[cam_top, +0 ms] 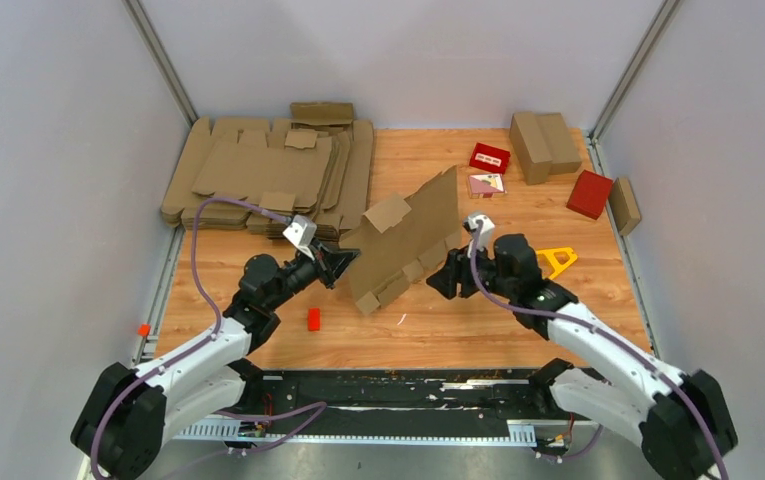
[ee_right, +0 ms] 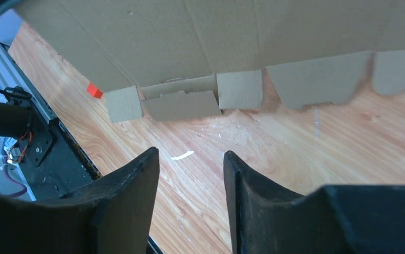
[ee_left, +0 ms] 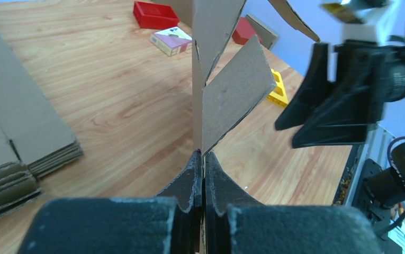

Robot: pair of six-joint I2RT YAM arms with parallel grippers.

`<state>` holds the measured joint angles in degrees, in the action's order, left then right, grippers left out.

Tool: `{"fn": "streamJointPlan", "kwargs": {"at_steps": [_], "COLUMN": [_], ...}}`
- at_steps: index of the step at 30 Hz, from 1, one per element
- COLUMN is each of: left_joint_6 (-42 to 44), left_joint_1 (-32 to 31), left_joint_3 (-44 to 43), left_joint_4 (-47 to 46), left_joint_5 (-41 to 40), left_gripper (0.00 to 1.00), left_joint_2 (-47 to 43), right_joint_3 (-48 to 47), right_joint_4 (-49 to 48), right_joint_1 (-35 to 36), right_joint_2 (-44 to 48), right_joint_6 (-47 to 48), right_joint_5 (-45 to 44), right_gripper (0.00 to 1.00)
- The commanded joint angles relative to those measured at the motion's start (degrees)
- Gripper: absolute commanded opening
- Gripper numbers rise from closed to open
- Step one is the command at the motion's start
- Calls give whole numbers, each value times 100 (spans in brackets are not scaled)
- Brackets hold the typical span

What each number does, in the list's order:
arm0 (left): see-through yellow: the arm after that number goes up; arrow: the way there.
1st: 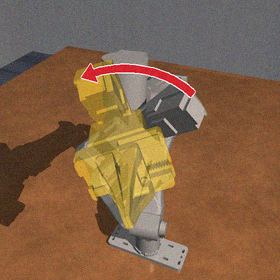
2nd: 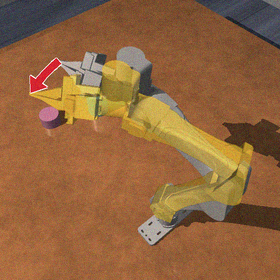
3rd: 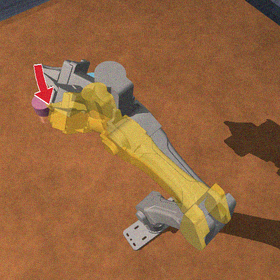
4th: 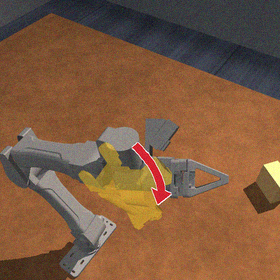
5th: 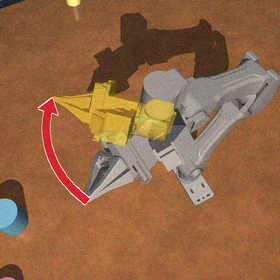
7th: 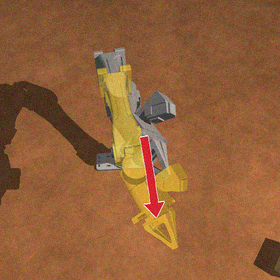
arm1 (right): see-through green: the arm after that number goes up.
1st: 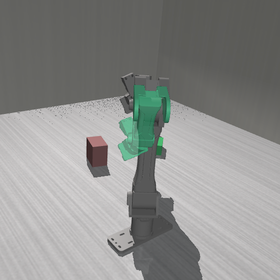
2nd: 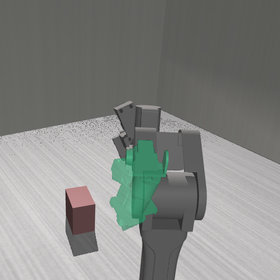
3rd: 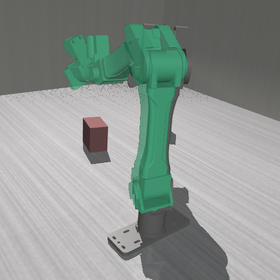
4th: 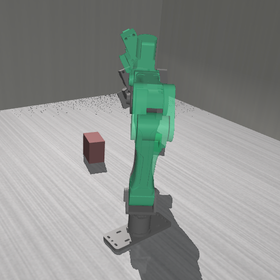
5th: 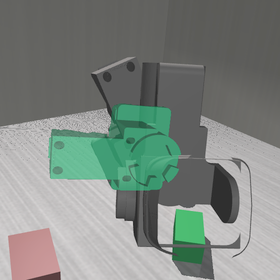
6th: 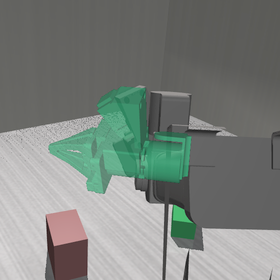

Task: Fold the paper box

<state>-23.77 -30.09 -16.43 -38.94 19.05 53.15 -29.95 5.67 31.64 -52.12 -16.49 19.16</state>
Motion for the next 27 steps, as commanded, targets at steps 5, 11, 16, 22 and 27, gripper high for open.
{"fn": "streamJointPlan", "kwargs": {"at_steps": [5,11,16,22,27], "left_joint_6": [46,-36,-22,28,95], "left_joint_1": [3,3,3,3,3], "left_joint_3": [-23,-27,-27,-20,-18], "left_joint_4": [-717,-912,-926,-931,-863], "left_joint_5": [536,713,708,686,607], "left_gripper": [0,0,0,0,0], "left_joint_2": [142,283,321,370,341], "right_joint_3": [-942,-1554,-1414,-1083,-775], "right_joint_4": [-1193,-1055,-1226,-1270,-1252], "right_joint_1": [609,1049,1193,1296,1342], "right_joint_2": [-1865,-2824,-3171,-3218,-2874], "right_joint_6": [-362,-2,27,-34,-79], "right_joint_5": [-616,-978,-1179,-1139,-1065], "right_gripper": [24,0,0,0,0]}}
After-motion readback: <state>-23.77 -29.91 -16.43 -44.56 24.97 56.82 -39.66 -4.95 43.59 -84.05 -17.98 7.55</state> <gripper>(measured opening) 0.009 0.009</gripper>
